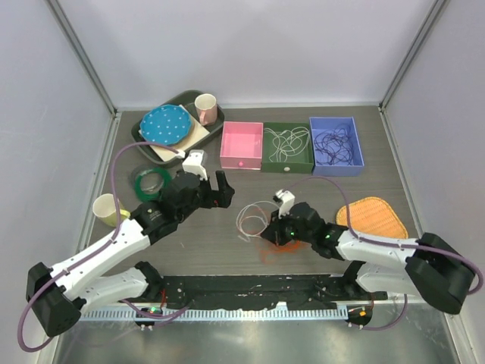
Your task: Untangle the cables
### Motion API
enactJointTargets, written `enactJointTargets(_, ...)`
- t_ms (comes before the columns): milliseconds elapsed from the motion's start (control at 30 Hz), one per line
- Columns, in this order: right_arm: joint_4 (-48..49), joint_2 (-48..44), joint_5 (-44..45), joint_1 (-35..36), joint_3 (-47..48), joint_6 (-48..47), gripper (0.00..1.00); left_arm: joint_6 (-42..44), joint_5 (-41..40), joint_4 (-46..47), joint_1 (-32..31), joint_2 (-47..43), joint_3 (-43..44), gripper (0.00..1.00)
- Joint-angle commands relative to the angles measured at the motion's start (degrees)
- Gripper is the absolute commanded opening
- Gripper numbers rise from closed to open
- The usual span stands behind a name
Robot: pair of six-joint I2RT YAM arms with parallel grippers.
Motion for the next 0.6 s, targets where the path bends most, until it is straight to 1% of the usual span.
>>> enactJointTargets(0, 0.8, 5.34, 4.9, 5.59, 5.86, -7.0, 0.13, -3.15, -2.6, -1.06, 0.21, 2.82, 0.75, 1.0)
enactJointTargets(67, -0.18, 5.7, 7.79, 6.83, 6.83, -7.36, 0.31, -2.89, -1.37, -0.8, 0.3, 5.9, 1.11, 1.0)
enactJointTargets(133, -1.23, 4.05, 8.07, 6.92, 7.0, -6.92, 0.38, -2.62, 0.21, -0.54, 0.3, 8.18, 1.72, 1.0)
enactJointTargets(167, -1.41, 2.82, 8.07, 7.01, 6.83, -6.83, 0.48, -2.62, 0.65, -0.36, 0.39, 10.54, 1.9, 1.0)
enactJointTargets(200, -1.76, 1.41, 8.07, 7.01, 6.57, -6.83, 0.53, -2.36, 2.57, -0.1, 0.47, 11.61, 2.16, 1.0)
enactJointTargets(233, -1.94, -1.99, 8.07, 7.09, 5.78, -6.74, 0.57, -2.1, 3.64, 0.34, 0.65, 12.84, 2.16, 1.0)
enactJointTargets(300, -2.2, -5.79, 8.07, 7.09, 4.72, -6.39, 0.75, -1.39, 6.09, 2.1, 0.74, 16.53, 2.34, 1.0)
enactJointTargets(333, -2.46, -8.24, 8.07, 7.18, 3.5, -6.21, 0.77, -1.22, 8.72, 3.23, 0.74, 17.93, 2.51, 1.0)
enactJointTargets(367, -2.9, -12.53, 8.94, 7.1, 2.97, -5.6, 0.88, -0.96, 9.7, 3.77, 0.74, 20.38, 2.6, 1.0)
enactJointTargets(433, -4.22, -17.3, 11.41, 7.09, 1.38, -4.9, 0.9, -0.69, 11.72, 4.56, 0.74, 23.3, 3.48, 1.0)
enactJointTargets(467, -4.83, -21.67, 12.28, 7.09, 0.94, -4.46, 0.91, -0.78, 11.99, 4.56, 0.91, 24.61, 3.92, 1.0)
enactJointTargets(500, -6.32, -23.63, 14.73, 7.09, 0.24, -3.41, 0.92, -0.78, 12.08, 4.3, 0.91, 27.76, 5.31, 1.0)
enactJointTargets(567, -7.82, -27.06, 16.77, 7.1, -0.38, -2.61, 0.92, -0.78, 12.69, 3.77, 1.0, 30.76, 6.73, 0.99)
